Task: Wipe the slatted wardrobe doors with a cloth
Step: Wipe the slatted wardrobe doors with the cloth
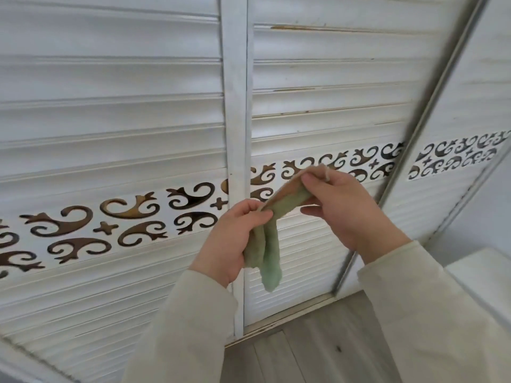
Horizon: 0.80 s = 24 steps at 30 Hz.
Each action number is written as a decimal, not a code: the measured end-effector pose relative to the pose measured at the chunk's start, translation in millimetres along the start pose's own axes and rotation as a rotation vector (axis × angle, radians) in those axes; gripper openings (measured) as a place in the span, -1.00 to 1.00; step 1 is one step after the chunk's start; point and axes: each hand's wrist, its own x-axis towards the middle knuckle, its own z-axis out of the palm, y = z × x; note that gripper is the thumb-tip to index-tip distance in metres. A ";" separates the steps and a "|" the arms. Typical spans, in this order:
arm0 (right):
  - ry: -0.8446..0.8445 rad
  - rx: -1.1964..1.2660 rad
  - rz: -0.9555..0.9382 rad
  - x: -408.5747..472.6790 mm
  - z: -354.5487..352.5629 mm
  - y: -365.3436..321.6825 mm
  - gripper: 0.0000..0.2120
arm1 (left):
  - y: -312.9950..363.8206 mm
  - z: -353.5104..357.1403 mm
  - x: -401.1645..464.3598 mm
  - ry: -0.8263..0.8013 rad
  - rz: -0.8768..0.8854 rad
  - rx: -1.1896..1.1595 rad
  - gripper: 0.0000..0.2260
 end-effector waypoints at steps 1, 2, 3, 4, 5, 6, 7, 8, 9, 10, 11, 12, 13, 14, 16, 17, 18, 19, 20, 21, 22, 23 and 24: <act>0.010 0.002 0.007 -3.0 -12.5 1.0 -0.83 | -2.9 12.8 1.0 -0.010 -0.010 -0.002 -0.92; 0.024 0.008 0.014 -4.9 -24.8 2.1 -0.84 | -5.4 26.5 2.5 -0.031 -0.018 -0.017 -0.93; 0.037 0.019 0.020 -5.9 -39.4 3.2 -0.84 | -7.1 42.3 3.7 -0.050 -0.019 -0.026 -0.94; 0.054 0.037 0.024 -6.2 -57.1 5.5 -0.84 | -9.4 60.5 6.9 -0.070 -0.024 -0.025 -0.91; 0.064 0.047 0.028 -5.8 -71.7 6.9 -0.84 | -10.6 75.4 10.6 -0.074 -0.028 -0.011 -0.86; 0.072 0.049 0.035 -4.0 -86.9 9.3 -0.84 | -12.2 89.5 15.5 -0.080 -0.024 0.006 -0.81; 0.080 0.059 0.043 -2.5 -103.1 11.1 -0.83 | -12.7 104.6 20.3 -0.081 -0.012 0.036 -0.75; 0.083 0.072 0.037 1.1 -128.3 12.7 -0.82 | -11.9 128.7 27.6 -0.082 0.004 0.058 -0.69; 0.076 0.081 0.037 4.3 -142.8 15.0 -0.82 | -10.7 141.1 31.2 -0.075 0.013 0.067 -0.62; 0.067 0.084 0.034 9.1 -169.7 16.6 -0.83 | -10.6 165.2 40.7 -0.057 0.027 0.074 -0.56; 0.056 0.063 0.030 12.8 -189.6 18.0 -0.84 | -10.0 181.3 48.2 -0.035 0.040 0.071 -0.54; 0.051 0.027 0.016 18.2 -215.0 20.4 -0.84 | -9.9 202.9 57.6 -0.003 0.071 0.071 -0.61; 0.048 -0.019 0.000 23.7 -234.6 22.9 -0.82 | -9.2 218.6 66.1 0.038 0.112 0.062 -0.72; 0.053 -0.051 -0.012 28.9 -250.7 26.4 -0.77 | -8.0 231.6 73.5 0.077 0.153 0.063 -0.83; 0.066 -0.092 -0.012 40.8 -281.8 34.2 -0.69 | -6.2 262.3 86.1 0.133 0.208 0.077 -0.88; 0.073 -0.102 -0.004 46.8 -293.4 37.9 -0.68 | -6.4 274.5 91.8 0.156 0.211 0.081 -0.86; 0.078 -0.102 -0.001 52.1 -300.6 40.8 -0.70 | -7.3 283.9 96.0 0.182 0.193 0.079 -0.84; 0.082 -0.081 0.001 57.0 -305.6 42.4 -0.72 | -8.5 290.7 99.5 0.194 0.143 0.073 -0.83; 0.084 -0.056 -0.003 63.1 -311.5 42.5 -0.74 | -9.7 295.7 105.2 0.178 0.079 0.056 -0.81; 0.077 -0.040 -0.011 70.5 -317.2 40.3 -0.76 | -9.6 301.0 110.7 0.153 -0.002 0.022 -0.78; 0.066 -0.054 -0.025 77.2 -320.3 38.0 -0.79 | -10.4 303.9 114.1 0.128 -0.081 -0.009 -0.74; 0.050 -0.093 -0.050 85.1 -323.3 34.9 -0.81 | -11.9 306.2 117.5 0.102 -0.148 -0.019 -0.74; 0.026 -0.145 -0.080 95.5 -325.7 31.9 -0.82 | -15.0 307.5 123.5 0.069 -0.196 0.009 -0.74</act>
